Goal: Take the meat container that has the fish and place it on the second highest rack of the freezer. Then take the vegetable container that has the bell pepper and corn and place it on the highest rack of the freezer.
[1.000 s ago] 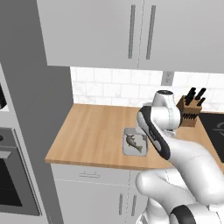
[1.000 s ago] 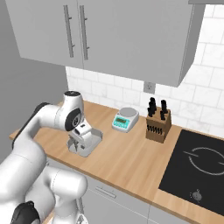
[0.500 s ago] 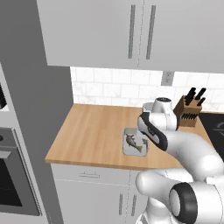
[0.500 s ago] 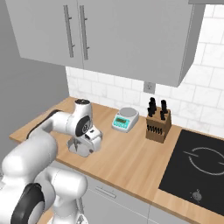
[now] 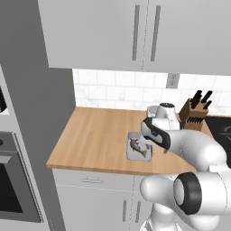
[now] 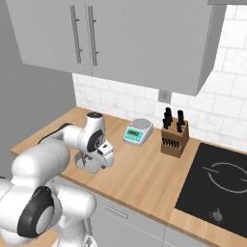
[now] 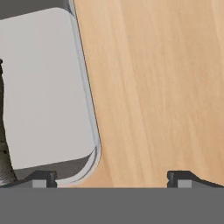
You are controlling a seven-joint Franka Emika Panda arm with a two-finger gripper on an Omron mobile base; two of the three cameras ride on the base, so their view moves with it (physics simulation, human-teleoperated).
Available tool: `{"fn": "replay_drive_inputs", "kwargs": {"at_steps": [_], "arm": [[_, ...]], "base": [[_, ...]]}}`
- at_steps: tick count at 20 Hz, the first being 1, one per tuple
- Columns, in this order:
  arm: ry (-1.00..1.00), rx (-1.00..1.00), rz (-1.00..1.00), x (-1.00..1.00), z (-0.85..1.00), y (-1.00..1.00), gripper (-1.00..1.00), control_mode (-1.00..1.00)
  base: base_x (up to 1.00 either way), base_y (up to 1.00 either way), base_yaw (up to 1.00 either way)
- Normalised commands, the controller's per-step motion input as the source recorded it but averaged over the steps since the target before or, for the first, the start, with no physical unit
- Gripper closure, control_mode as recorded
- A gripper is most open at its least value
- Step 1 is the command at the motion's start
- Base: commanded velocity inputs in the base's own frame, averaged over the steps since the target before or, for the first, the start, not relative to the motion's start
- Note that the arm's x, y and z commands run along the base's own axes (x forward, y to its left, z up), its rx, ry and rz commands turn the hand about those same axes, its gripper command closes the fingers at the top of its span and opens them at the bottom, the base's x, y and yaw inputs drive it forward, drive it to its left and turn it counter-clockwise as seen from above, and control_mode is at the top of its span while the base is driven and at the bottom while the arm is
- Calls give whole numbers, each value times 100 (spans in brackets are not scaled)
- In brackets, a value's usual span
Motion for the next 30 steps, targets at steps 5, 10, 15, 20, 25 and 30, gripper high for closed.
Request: {"fn": "replay_drive_inputs", "kwargs": {"at_steps": [5,10,15,20,25,30], "arm": [[-2,0,0,12,-29,4,-100,-100],[-5,0,0,4,-32,26,-100,-100],[-1,1,0,-2,-24,0,-100,-100],[0,2,0,-7,-23,-8,100,-100],[0,0,0,0,-32,0,100,-100],[3,0,0,0,-41,0,100,-100]], "base": [[0,0,0],[0,0,0],[0,0,0],[0,0,0],[0,0,0],[0,0,0]]}}
